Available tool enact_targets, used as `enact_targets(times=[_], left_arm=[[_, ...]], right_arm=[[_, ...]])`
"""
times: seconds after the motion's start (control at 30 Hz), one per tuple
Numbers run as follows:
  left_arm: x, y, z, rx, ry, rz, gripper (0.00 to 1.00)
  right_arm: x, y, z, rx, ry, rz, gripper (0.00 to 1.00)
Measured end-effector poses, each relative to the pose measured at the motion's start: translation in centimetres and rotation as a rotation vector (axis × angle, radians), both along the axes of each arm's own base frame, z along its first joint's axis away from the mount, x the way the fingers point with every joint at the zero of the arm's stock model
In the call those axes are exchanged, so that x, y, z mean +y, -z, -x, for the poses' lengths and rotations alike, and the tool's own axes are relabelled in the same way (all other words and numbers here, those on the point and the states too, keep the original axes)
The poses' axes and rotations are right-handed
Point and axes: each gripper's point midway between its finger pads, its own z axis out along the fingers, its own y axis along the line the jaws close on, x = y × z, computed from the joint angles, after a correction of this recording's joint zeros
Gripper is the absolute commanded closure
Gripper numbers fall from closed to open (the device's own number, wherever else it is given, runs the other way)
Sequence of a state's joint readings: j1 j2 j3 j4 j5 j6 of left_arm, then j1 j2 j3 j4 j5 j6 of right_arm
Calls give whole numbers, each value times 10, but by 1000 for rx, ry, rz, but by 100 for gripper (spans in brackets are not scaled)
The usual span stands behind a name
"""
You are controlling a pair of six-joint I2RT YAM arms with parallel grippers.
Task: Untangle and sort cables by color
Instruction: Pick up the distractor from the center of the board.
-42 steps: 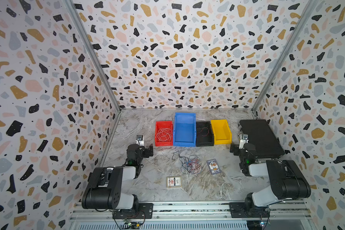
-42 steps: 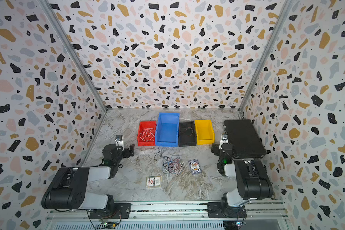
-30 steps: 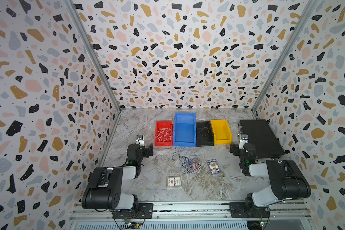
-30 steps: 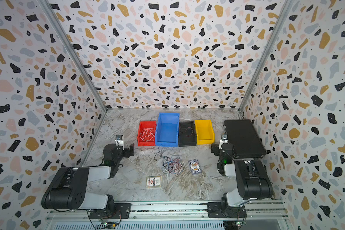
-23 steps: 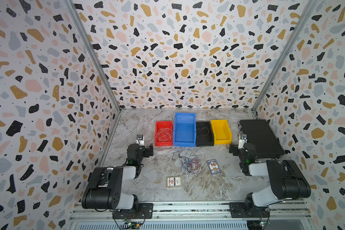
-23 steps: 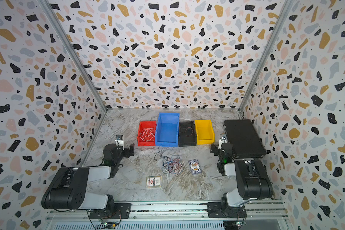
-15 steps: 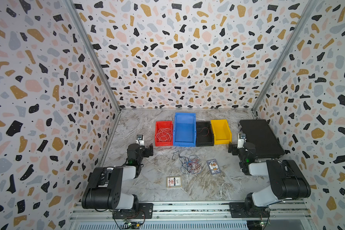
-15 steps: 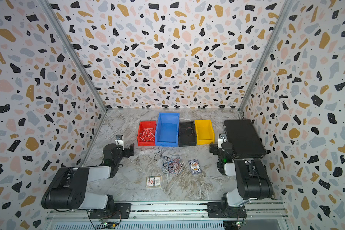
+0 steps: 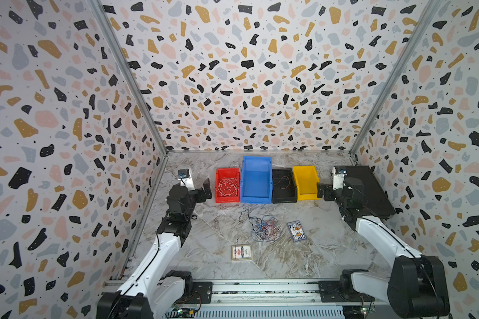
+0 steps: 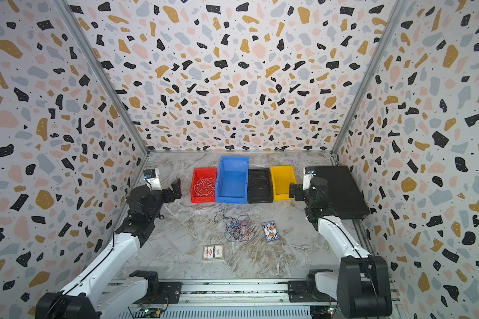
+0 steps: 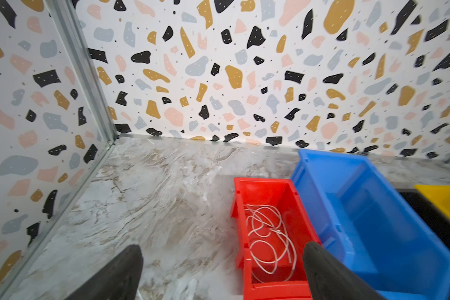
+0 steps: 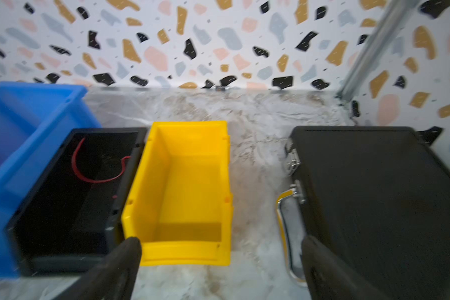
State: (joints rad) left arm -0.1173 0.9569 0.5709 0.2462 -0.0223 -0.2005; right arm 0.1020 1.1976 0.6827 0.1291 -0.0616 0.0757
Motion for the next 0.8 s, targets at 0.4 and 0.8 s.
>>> enact_targets(times=[0.4, 0.8], left_arm=[[-47, 46, 6, 162, 195, 170, 1], [-53, 41, 7, 143, 226, 203, 1]], right_arm=[[85, 103, 112, 623, -334, 144, 1], [95, 135, 147, 819, -419, 254, 0]])
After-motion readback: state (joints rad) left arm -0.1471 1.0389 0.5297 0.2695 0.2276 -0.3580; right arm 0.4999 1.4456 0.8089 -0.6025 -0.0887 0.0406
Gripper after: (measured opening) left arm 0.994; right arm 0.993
